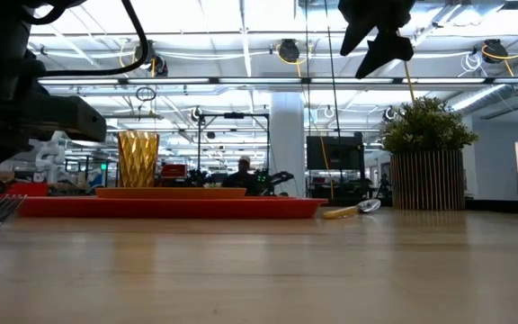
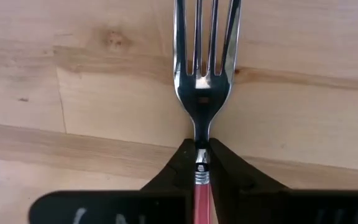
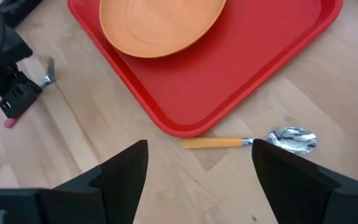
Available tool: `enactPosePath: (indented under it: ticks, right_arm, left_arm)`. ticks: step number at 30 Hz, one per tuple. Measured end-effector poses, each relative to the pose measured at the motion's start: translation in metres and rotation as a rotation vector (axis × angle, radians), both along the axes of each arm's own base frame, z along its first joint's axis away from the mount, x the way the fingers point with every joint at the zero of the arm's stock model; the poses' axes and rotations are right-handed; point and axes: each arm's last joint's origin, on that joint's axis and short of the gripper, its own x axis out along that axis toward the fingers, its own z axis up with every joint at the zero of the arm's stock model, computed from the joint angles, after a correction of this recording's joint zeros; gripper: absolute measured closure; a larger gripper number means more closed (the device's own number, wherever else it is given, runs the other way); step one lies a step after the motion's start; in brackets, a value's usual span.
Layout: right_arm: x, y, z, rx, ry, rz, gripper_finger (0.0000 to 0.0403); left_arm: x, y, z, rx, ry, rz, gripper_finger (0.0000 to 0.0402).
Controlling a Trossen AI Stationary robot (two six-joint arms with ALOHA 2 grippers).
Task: Pick and place plate/cup/fork/spoon on tray
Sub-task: Put the pink fork on the red tray to the right of the orange plate
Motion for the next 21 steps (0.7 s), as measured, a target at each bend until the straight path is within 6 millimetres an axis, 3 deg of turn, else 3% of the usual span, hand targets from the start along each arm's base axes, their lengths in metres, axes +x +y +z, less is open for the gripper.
enactPosePath:
  ticks: [4, 8, 21]
  right_arm:
    - [0.001, 0.002, 0.001, 0.013, -0.018, -0.013, 0.0126]
    - [0.002, 0.002, 0.001, 0.022, -0.029, -0.027, 0.0126]
    - [0.012, 0.000, 0.008, 0.017, -0.143, -0.037, 0.0126]
  left_arm:
    - [-0.001, 0.002, 0.005, -0.006, -0.014, -0.027, 0.0367]
    - [-0.005, 0.007, 0.015, 0.032, -0.048, -0.066, 0.0382]
    - [-0.011, 0.030, 0.067, 0.120, -0.272, -0.057, 0.0385]
